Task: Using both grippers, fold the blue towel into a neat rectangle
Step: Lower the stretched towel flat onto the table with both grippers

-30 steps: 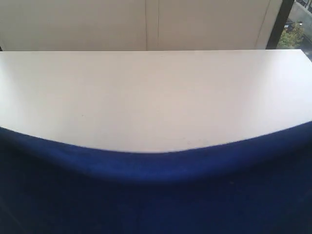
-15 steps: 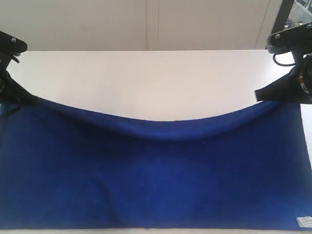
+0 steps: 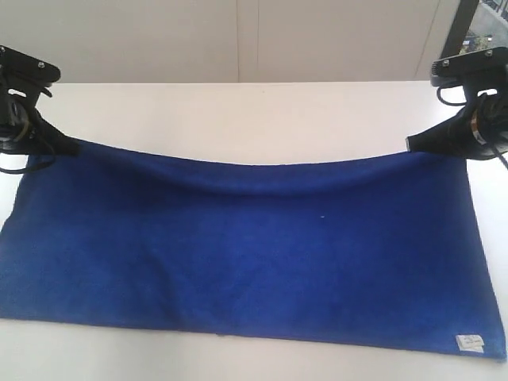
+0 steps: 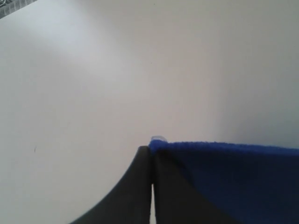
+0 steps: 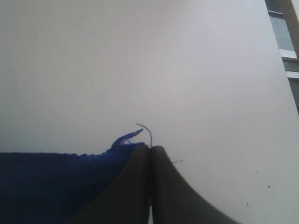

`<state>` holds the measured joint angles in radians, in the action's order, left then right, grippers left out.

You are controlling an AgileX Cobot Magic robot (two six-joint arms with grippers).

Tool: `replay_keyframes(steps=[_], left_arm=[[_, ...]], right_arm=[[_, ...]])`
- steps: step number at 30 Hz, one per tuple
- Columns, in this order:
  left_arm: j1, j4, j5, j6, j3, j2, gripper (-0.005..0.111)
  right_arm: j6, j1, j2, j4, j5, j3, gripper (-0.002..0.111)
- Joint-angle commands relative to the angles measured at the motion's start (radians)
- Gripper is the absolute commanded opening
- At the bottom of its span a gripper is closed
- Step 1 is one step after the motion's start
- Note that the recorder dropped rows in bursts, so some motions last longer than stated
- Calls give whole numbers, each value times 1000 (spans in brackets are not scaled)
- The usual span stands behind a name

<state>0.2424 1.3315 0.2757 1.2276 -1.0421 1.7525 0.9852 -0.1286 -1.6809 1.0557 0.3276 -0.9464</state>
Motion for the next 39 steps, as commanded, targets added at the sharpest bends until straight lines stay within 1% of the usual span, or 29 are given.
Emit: replay_keyframes(steps=[1,10,22,25,29,30,34,37,38,39], left_arm=[[-11,20,3,14,-58,49,0],[-12,22,7,29,-161,165,0],[-13,22,36,31,-239,248,0],[-28,22,36,36,-249,253,0],[-50,18,19,55,-255,271,0],[-60,18,-10,55,-257,279,0],[-62,18,-58,55,-257,292,0],[-62,18,-66,57,-262,296,0],[-62,18,-58,58,-262,296,3],[-62,18,-45,58,-262,296,11]], right_arm=[[13,37,-66,20,-44,-62,0],[4,59,-206,39,-70,-190,0],[-14,59,-334,48,-64,-310,0],[-14,59,-360,48,-65,-333,0],[-15,59,-390,48,-64,-364,0],[-15,59,-404,48,-64,-375,0],[-15,59,-417,48,-70,-378,0],[-15,59,-417,48,-70,-378,0],[-15,59,-417,48,-73,-378,0],[-11,59,-417,48,-75,-378,0]])
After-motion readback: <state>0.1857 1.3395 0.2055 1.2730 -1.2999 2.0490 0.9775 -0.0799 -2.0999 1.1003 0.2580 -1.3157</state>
